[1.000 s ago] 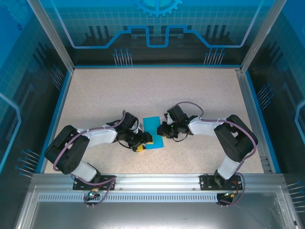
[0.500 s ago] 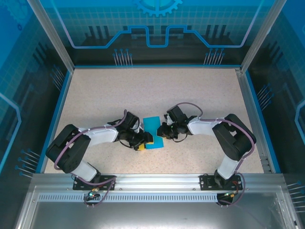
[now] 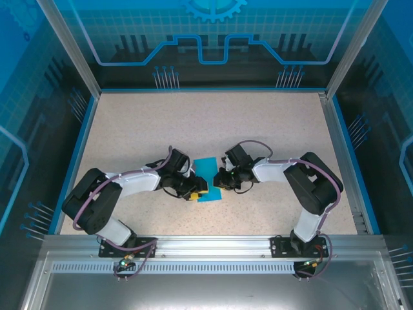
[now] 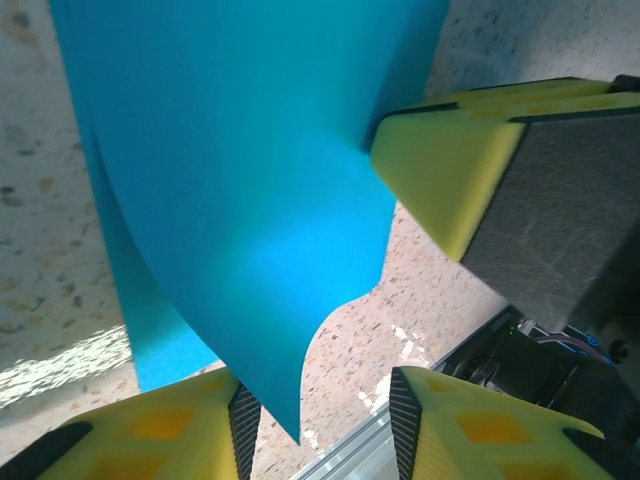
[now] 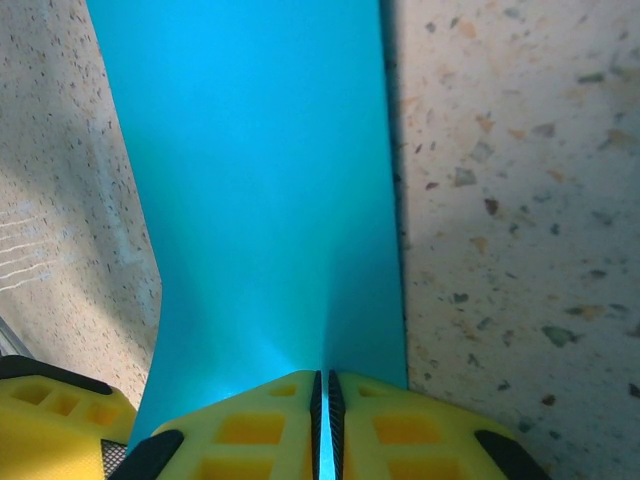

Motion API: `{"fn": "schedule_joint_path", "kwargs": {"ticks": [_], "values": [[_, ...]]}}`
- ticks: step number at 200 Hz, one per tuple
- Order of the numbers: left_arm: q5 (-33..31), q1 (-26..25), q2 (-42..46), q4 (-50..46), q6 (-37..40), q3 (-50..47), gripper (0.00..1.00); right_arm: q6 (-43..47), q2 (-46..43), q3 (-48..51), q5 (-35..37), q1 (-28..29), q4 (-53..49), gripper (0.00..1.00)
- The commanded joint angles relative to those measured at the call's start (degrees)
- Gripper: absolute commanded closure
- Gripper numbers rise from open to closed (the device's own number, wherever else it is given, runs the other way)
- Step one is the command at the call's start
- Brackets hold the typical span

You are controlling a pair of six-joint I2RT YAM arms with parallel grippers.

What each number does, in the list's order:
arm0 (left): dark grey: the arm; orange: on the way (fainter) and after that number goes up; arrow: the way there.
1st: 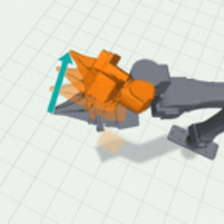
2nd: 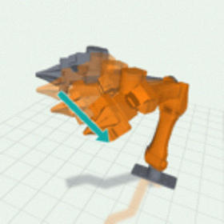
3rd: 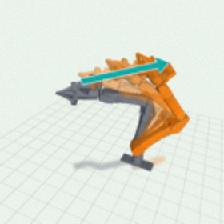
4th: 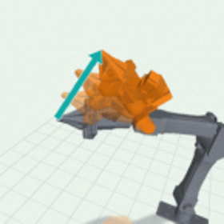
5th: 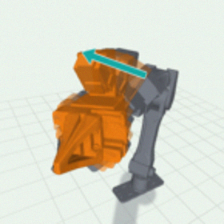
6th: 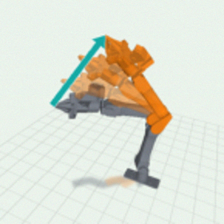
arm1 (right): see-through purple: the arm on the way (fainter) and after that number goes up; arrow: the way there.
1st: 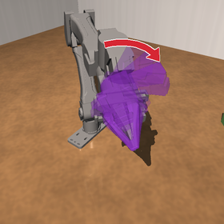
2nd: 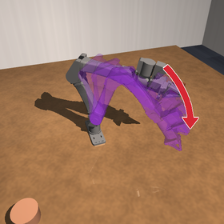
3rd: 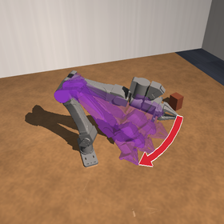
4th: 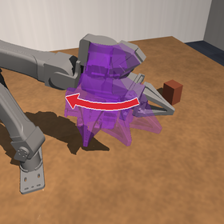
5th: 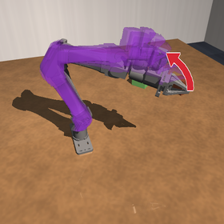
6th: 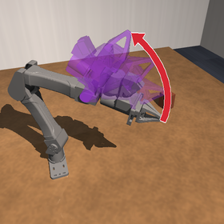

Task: Fold a paper plane with a square sheet of paper (pick it up from the middle)
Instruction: Fold the triangle a second time at the center of the table.

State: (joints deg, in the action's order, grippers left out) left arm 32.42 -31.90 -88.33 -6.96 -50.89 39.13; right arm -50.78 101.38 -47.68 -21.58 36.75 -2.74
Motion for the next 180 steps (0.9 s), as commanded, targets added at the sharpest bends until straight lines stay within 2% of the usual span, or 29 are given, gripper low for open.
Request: {"fn": "schedule_joint_path", "kwargs": {"ticks": [1,75,125,180], "values": [[1.6,-0.5,0.2,1.3,0.8,2.4,0.58,1.2,1.5,-0.1,-0.8,0.7,-2.6,0.86],[0.9,-0.5,-4.4,4.2,-0.1,5.1,0.59,1.5,-4.2,1.1,-0.7,-0.3,-1.5,0.84],[-0.5,-0.5,-5.6,4.7,-0.4,5.3,0.64,2.4,-10.9,5.4,1.8,-2.7,-2.2,0.76],[-1.6,-0.5,-6.0,3.5,-0.2,5.2,0.84,4.6,-9.9,4.2,-2.2,-1.6,0.7,0.69]]}}
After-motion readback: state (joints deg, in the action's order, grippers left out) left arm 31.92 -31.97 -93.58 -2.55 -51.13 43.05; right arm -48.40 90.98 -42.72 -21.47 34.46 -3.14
